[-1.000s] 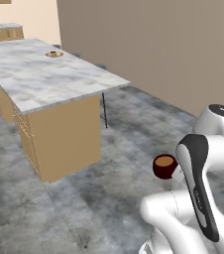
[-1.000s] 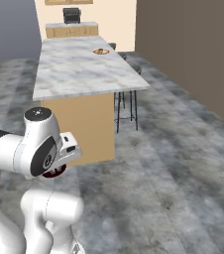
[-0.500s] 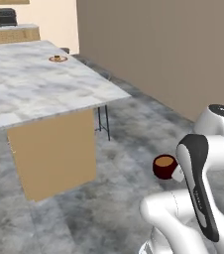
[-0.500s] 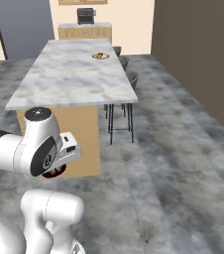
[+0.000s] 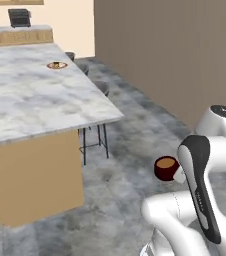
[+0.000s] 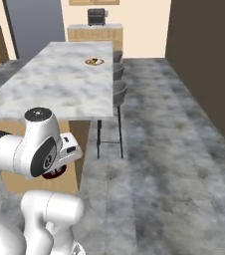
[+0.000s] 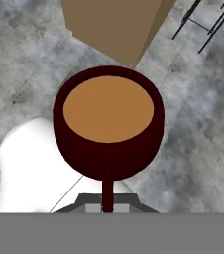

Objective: Pick up the brewed coffee from the coffee machine and place it next to the breakfast plate on the dining counter.

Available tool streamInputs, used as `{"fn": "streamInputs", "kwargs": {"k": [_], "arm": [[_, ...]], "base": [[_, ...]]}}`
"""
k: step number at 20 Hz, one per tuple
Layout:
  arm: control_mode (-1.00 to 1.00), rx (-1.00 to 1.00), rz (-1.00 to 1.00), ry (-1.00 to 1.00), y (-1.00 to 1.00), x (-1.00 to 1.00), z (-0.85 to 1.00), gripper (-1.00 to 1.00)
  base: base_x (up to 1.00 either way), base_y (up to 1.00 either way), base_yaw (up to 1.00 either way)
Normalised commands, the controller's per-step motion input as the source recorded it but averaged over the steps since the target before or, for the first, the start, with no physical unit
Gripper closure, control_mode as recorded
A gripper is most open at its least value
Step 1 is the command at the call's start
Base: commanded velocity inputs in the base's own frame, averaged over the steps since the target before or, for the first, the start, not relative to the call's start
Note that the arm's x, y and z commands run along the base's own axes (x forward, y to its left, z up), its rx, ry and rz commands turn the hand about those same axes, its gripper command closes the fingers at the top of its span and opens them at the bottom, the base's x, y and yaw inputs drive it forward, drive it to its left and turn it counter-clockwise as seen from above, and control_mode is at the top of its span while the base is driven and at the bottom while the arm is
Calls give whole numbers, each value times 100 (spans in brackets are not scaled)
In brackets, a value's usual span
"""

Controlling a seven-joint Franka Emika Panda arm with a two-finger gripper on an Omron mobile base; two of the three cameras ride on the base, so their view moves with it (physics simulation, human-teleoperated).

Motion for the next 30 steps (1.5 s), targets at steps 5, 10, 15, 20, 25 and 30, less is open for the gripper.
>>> {"fn": "streamInputs", "kwargs": {"k": [5,10,15,20,25,30], "arm": [[100,0,0,0,0,0,0,100],[100,0,0,0,0,0,0,100],[100,0,0,0,0,0,0,100],[100,0,0,0,0,0,0,100],[100,0,0,0,0,0,0,100],[100,0,0,0,0,0,0,100]], "base": [[100,-96,25],[100,-99,25],[100,-99,25],[100,-97,26],[100,-94,26],[100,-89,29]]}}
